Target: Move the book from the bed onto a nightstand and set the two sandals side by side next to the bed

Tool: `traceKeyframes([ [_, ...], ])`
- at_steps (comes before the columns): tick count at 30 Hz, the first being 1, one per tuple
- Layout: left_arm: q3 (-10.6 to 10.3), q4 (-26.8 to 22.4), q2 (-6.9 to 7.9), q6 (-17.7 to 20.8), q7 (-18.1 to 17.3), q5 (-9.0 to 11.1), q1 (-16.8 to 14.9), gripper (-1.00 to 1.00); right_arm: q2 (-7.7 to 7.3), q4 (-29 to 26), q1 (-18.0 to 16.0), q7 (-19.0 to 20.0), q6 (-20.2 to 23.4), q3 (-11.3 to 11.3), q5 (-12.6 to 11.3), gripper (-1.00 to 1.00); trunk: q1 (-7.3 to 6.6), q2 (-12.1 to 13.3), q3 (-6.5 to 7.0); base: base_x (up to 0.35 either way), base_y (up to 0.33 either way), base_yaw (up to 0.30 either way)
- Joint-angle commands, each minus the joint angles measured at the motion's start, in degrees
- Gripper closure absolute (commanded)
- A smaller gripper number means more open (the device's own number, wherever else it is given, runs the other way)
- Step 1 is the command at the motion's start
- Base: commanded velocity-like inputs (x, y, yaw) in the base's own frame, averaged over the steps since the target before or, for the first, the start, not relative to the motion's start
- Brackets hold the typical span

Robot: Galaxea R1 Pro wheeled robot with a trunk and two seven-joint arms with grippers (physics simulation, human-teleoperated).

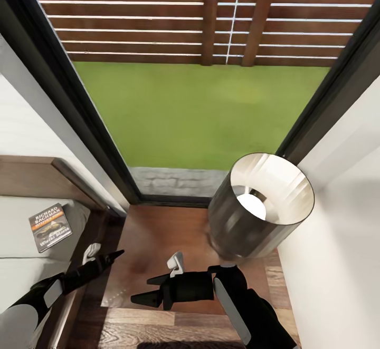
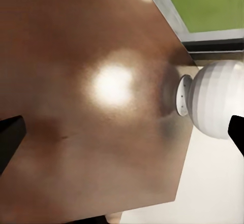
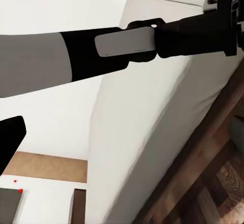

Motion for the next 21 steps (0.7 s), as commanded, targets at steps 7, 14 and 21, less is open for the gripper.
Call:
traceKeyframes([
  [7, -0.1, 0.0, 0.03, 0.6, 0.0, 0.6, 0.0, -1.0, 0.01, 0.0, 0.0, 0.0, 0.3, 0.0, -0.3, -1.0, 0.0, 0.0, -0.03, 0.0, 0.011, 0.025],
  [14, -0.2, 0.0, 0.03, 0.5, 0.0, 0.6, 0.0, -1.0, 0.01, 0.0, 0.0, 0.0, 0.3, 0.0, -0.3, -1.0, 0.0, 0.0, -0.03, 0.0, 0.226, 0.002],
  [21, -0.2, 0.1, 0.03, 0.4, 0.0, 0.6, 0.0, -1.0, 0.01, 0.0, 0.0, 0.0, 0.3, 0.0, -0.3, -1.0, 0.0, 0.0, -0.03, 0.0, 0.159, 0.0],
])
